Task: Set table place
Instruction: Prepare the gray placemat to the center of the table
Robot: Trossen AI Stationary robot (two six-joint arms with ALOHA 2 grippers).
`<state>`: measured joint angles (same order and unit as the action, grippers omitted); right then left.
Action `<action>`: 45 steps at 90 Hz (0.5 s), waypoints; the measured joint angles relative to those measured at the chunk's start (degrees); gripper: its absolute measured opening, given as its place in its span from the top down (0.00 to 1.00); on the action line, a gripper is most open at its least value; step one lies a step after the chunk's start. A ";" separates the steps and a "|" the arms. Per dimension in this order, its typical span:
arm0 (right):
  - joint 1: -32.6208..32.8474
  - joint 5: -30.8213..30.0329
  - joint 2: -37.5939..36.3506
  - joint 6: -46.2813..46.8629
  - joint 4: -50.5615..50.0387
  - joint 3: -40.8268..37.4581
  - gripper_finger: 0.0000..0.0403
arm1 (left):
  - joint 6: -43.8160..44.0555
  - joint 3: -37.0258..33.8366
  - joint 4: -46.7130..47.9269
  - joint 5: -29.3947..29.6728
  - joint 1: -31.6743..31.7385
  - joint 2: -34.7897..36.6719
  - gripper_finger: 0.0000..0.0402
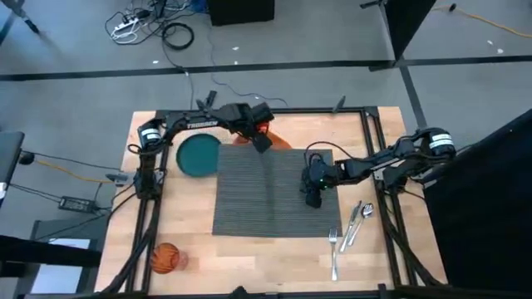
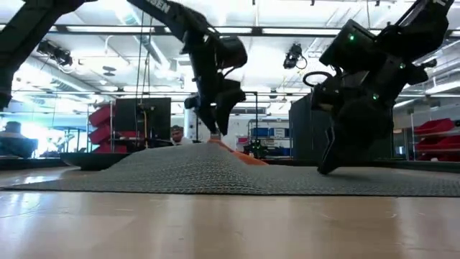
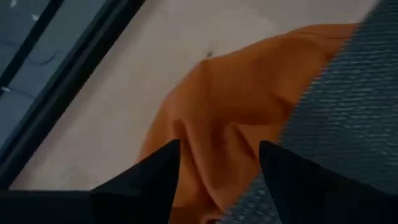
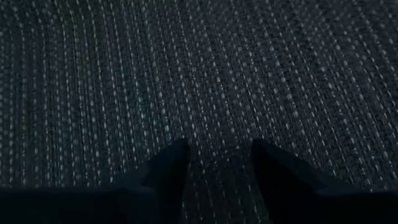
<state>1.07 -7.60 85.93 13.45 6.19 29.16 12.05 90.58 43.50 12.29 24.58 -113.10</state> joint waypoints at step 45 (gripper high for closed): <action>0.32 -0.15 0.33 -0.02 1.30 0.01 0.60 | -2.84 -0.92 -0.55 1.49 2.10 -2.10 0.50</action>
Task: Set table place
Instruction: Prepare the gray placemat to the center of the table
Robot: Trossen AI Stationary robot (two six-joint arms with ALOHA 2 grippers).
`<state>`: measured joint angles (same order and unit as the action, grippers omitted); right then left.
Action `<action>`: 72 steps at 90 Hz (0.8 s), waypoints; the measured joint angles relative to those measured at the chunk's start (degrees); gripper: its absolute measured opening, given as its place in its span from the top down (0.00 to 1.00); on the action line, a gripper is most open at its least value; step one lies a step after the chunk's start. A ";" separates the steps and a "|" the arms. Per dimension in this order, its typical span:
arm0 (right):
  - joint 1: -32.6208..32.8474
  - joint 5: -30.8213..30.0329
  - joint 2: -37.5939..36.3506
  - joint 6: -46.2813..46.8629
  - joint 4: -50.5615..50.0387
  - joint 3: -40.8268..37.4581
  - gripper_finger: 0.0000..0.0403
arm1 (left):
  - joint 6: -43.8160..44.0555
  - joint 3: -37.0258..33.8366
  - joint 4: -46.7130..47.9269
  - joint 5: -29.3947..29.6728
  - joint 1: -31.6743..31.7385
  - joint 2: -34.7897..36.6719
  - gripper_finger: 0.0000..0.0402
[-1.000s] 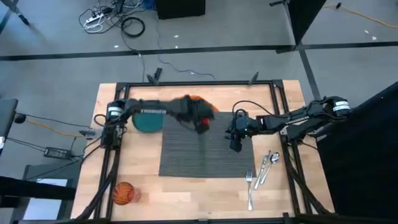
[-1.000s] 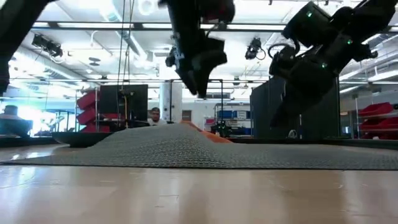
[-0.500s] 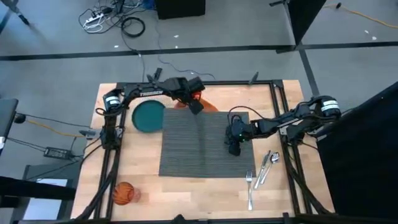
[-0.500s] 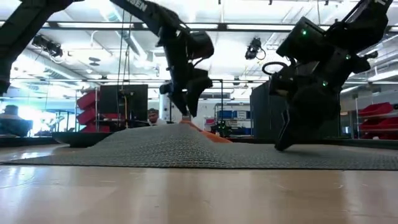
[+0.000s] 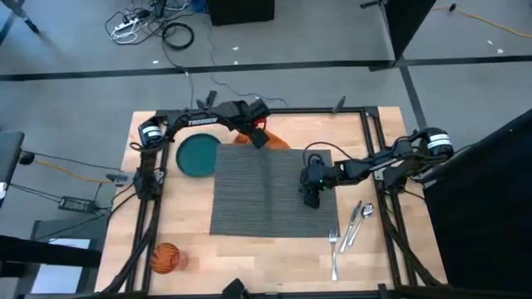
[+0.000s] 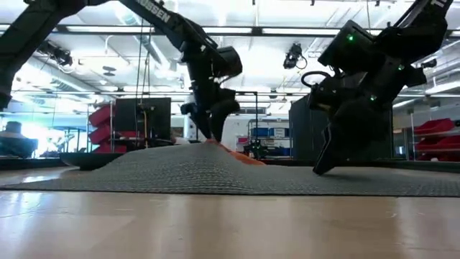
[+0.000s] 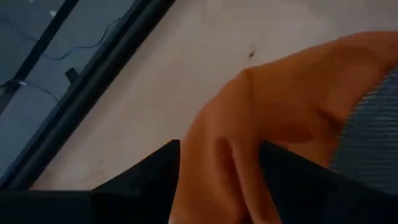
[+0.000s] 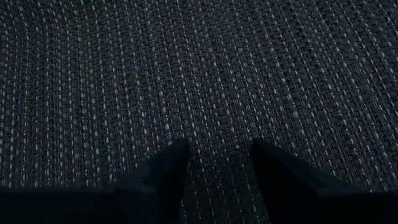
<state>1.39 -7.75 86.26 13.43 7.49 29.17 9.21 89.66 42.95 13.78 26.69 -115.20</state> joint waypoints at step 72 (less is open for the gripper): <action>1.44 0.24 -0.04 -1.60 -0.16 -0.02 0.63 | -7.54 13.28 -5.71 4.56 -0.73 3.63 1.00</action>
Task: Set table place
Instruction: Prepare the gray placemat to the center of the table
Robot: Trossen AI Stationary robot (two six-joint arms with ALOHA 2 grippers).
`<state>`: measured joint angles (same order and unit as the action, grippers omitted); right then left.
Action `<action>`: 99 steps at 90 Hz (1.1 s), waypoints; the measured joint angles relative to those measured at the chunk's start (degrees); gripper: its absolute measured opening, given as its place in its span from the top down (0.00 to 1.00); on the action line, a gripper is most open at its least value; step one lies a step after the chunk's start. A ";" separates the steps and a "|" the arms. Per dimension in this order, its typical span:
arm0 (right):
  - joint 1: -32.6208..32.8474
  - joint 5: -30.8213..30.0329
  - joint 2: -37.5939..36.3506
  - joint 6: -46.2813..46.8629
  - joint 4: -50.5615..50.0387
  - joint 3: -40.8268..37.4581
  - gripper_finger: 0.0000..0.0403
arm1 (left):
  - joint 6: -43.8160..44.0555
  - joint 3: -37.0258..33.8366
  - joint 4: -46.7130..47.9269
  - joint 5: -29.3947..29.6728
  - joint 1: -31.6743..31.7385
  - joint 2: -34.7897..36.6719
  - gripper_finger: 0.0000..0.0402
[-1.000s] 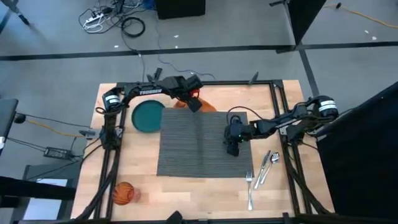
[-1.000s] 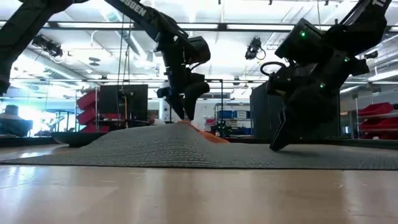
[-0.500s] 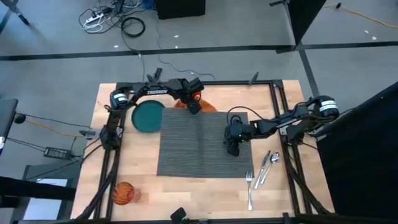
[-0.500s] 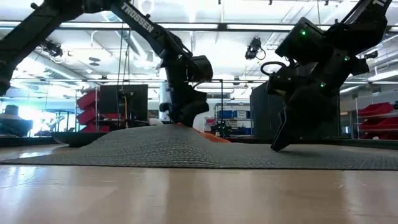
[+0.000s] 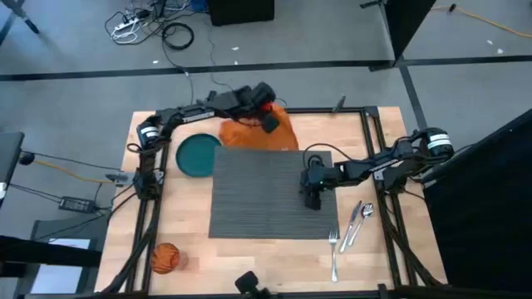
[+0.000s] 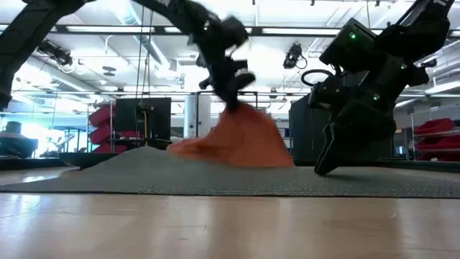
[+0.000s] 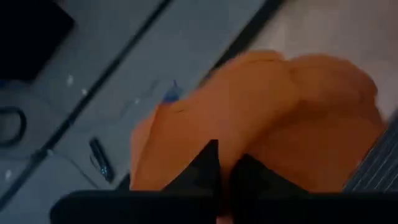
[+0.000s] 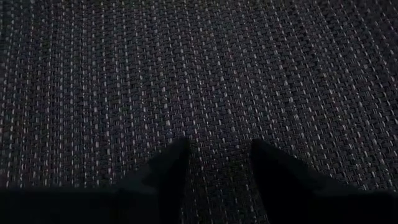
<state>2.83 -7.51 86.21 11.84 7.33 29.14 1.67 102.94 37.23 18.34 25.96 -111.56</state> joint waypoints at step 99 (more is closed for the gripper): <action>0.18 0.19 0.00 -1.20 0.26 -0.02 0.62 | -1.02 9.07 24.79 -6.76 -11.11 1.11 0.51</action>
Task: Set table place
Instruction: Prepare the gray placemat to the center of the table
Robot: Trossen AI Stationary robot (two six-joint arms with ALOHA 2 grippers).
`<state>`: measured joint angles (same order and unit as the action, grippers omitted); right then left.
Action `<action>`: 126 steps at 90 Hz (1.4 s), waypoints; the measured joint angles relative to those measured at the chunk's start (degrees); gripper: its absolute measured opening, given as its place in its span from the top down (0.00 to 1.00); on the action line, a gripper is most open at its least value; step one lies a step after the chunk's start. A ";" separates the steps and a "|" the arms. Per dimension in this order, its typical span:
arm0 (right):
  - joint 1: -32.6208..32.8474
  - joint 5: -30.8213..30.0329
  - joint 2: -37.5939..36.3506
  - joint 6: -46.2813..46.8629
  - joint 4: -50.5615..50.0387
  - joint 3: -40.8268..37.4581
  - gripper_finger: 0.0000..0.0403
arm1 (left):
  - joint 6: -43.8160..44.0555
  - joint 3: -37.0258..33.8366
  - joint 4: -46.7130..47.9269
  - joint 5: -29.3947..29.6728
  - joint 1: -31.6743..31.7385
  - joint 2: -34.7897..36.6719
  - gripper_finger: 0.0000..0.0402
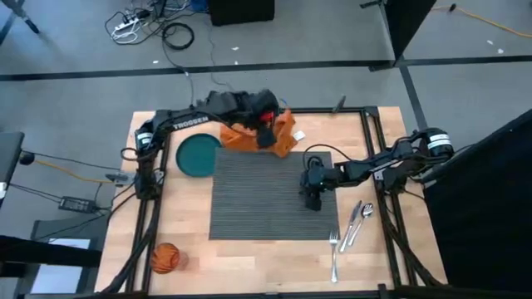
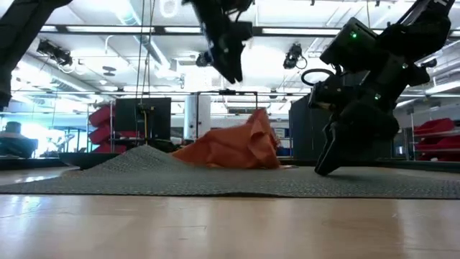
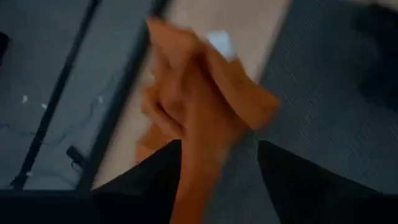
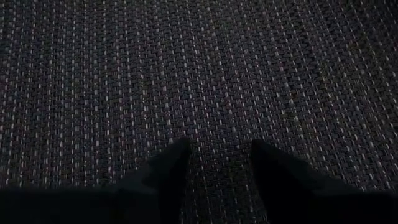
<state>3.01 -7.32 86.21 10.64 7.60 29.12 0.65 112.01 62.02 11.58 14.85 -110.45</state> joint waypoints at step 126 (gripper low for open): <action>-0.11 8.55 -29.56 -5.43 -15.94 9.26 0.64 | 22.81 -20.20 -13.70 21.35 -33.94 10.23 0.54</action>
<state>2.89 1.23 56.65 5.20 -8.34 38.39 23.46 91.81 48.32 32.93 -19.09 -100.22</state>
